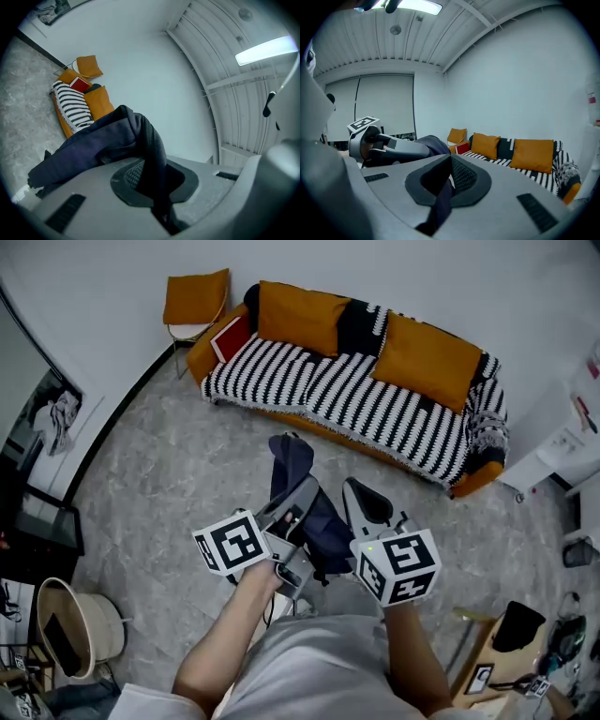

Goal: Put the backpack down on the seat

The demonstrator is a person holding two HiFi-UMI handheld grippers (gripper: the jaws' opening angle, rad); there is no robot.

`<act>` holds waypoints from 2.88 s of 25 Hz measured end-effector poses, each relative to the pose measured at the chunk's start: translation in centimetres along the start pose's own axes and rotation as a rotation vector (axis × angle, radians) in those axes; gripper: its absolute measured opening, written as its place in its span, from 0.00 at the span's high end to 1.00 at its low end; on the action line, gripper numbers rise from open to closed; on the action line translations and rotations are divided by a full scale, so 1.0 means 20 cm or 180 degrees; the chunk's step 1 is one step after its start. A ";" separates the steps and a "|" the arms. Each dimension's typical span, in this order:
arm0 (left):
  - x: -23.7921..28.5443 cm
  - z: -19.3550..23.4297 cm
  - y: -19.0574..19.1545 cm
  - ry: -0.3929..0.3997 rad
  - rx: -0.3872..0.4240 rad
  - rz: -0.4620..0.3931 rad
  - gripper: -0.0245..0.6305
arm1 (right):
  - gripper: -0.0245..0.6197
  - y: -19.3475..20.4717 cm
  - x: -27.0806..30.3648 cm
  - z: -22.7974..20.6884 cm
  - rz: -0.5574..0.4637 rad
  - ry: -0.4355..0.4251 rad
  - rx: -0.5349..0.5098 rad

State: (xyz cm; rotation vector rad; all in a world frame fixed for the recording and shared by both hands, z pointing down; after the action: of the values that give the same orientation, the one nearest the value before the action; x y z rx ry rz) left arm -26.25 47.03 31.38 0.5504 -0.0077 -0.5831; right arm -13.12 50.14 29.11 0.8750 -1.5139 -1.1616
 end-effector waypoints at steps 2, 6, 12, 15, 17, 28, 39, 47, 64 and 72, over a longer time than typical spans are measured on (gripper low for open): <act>0.05 0.03 -0.01 -0.0020 -0.0003 -0.0006 0.93 | 0.96 0.01 0.05 -0.04 0.0005 -0.0027 0.0024; 0.19 0.10 -0.06 -0.0055 -0.0016 -0.0065 0.93 | 0.96 -0.01 0.19 -0.15 0.0030 -0.0137 0.0060; 0.46 0.21 -0.12 -0.0119 -0.0006 -0.0104 0.93 | 0.96 -0.06 0.40 -0.39 0.0058 -0.0252 0.0056; 0.61 0.25 -0.17 -0.0132 -0.0001 -0.0128 0.93 | 0.96 -0.09 0.51 -0.52 0.0069 -0.0288 0.0049; 0.70 0.28 -0.18 -0.0143 0.0011 -0.0133 0.93 | 0.96 -0.11 0.56 -0.60 0.0077 -0.0314 0.0046; 1.14 0.36 -0.25 -0.0235 0.0074 -0.0120 0.93 | 0.96 -0.22 0.79 -1.00 0.0050 -0.0411 0.0067; 1.22 0.49 -0.35 -0.0259 -0.0007 -0.0074 0.93 | 0.96 -0.23 0.96 -1.03 0.0119 -0.0424 0.0062; 1.29 0.73 -0.59 -0.0188 -0.0136 0.0043 0.93 | 0.96 -0.27 1.31 -0.98 0.0222 -0.0292 0.0053; 1.37 1.16 -1.34 0.0071 -0.0118 0.0474 0.93 | 0.96 -0.52 2.07 -0.74 0.0180 0.0141 0.0126; 1.46 1.31 -1.51 0.0138 -0.0130 0.0692 0.93 | 0.96 -0.54 2.23 -0.76 0.0193 0.0383 0.0176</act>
State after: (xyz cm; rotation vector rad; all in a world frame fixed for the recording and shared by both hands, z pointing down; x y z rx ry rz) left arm -21.70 -2.16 34.70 0.5147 -0.0143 -0.3585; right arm -9.50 1.96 31.75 0.9136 -1.4700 -1.0097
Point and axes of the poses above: the fingertips, and each gripper's own axes: x forward along the fingers, z to its left, y out of its underside, the point moved 6 cm from there along -x, backward along the fingers, and after that the axes turned 10 degrees about y, right-handed, at the moved point
